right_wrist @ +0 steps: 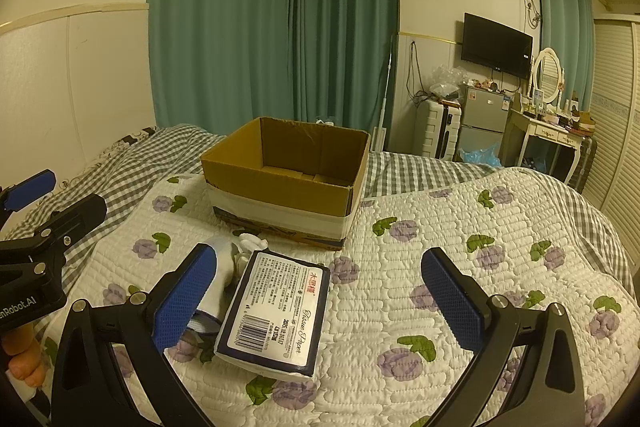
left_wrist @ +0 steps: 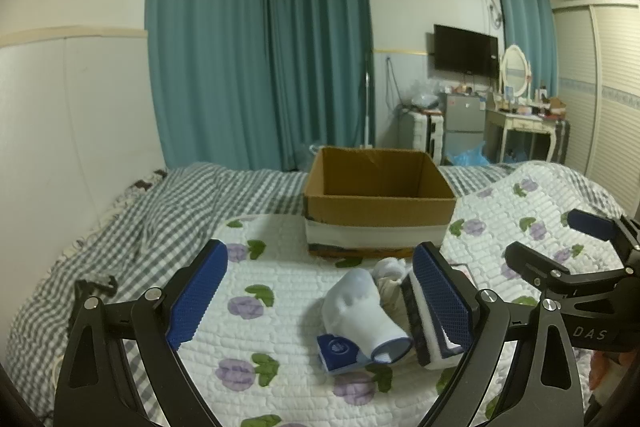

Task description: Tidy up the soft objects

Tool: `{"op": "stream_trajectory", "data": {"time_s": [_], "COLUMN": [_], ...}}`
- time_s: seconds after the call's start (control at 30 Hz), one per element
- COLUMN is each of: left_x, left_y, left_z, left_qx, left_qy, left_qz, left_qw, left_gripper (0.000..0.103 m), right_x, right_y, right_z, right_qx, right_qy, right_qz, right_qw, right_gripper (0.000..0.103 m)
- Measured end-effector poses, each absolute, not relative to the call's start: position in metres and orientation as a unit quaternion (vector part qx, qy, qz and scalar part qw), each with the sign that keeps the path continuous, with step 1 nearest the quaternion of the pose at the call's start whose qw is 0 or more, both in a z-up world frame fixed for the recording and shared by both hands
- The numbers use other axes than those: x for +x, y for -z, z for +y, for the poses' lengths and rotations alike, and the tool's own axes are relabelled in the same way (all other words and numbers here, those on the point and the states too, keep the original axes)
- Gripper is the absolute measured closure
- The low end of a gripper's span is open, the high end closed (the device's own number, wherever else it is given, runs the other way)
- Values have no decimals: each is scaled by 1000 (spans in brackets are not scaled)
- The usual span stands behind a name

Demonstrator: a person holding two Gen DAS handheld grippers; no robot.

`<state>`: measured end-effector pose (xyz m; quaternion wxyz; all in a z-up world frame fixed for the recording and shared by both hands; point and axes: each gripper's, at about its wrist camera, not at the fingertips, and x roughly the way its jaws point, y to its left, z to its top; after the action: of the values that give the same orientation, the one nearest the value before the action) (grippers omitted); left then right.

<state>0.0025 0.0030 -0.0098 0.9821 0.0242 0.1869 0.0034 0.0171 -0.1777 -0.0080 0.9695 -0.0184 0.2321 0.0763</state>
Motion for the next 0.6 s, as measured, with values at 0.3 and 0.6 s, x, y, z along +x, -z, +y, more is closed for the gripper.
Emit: {"op": "stream_trajectory", "data": {"time_s": [0.3,0.6], "left_x": [1,3], "left_y": [10,27], "left_z": [3,4], "left_qx": [22,22], "left_qy": [-4,-17], "left_qz": [188,221], "left_qw": [982,975], "left_gripper": [8,8], "right_x": [17,27], "right_y": [7,27], "right_z": [-177,-165], "right_qx": [-21,-39], "right_qy": [-77,-89], "right_qz": [233,278], "right_qw": [969,956], "right_gripper": [0,0]}}
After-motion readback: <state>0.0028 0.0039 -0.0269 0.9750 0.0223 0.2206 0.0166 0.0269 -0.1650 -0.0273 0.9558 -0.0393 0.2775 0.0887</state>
